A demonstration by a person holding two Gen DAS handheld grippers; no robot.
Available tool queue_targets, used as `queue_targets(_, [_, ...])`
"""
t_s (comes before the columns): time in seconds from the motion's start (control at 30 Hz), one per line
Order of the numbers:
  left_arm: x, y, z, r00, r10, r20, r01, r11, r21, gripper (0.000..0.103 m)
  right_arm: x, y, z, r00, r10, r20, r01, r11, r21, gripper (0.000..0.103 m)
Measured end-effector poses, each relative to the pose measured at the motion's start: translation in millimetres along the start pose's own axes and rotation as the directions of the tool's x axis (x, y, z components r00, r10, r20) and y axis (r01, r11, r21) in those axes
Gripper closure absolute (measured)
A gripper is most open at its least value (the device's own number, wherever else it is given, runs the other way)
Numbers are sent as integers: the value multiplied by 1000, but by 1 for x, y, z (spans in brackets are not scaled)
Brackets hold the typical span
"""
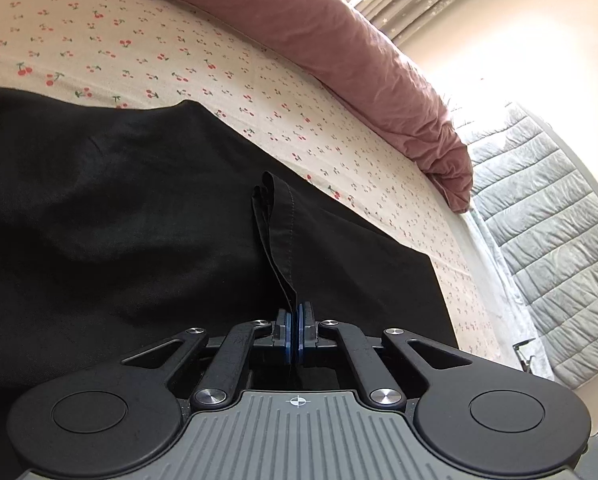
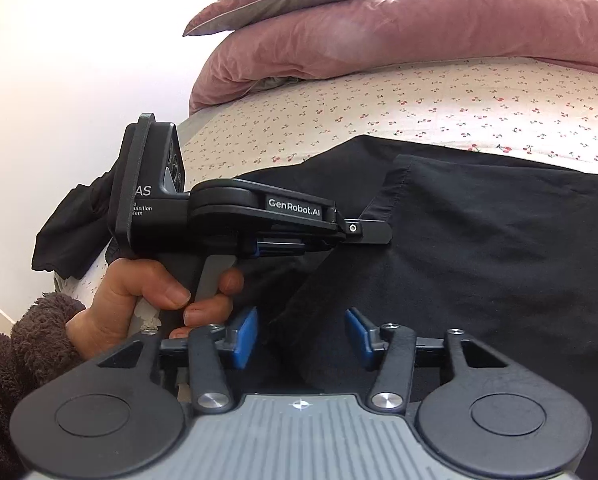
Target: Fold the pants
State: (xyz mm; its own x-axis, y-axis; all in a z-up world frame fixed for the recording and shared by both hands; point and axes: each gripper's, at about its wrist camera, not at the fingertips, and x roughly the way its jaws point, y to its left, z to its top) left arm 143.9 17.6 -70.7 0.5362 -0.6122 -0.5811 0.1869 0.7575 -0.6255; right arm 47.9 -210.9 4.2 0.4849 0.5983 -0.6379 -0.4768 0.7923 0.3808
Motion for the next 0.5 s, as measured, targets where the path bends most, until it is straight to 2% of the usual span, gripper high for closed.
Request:
queue_targets(0.03, [-3, -2, 1, 1000, 17, 4, -17, 1000, 21, 103, -2, 0, 0, 1000, -6, 11, 6, 1000, -7, 41])
queue_targets(0.13, [-18, -5, 4, 996, 80, 32, -82, 993, 79, 103, -2, -3, 3, 998, -43, 41, 44, 999, -28, 38])
queue_targets(0.27, [-45, -1, 7, 988, 139, 67, -146, 982, 118, 103, 6, -6, 2, 989, -136, 50, 139, 989, -56, 33])
queue_targets(0.37, [-69, 10, 13, 976, 192, 103, -204, 972, 121, 103, 17, -7, 1, 976, -212, 45, 214, 974, -75, 33])
queue_targets(0.5, [-107, 39, 23, 958, 247, 148, -260, 962, 79, 103, 27, -4, 0, 966, -253, 45, 257, 961, -107, 32])
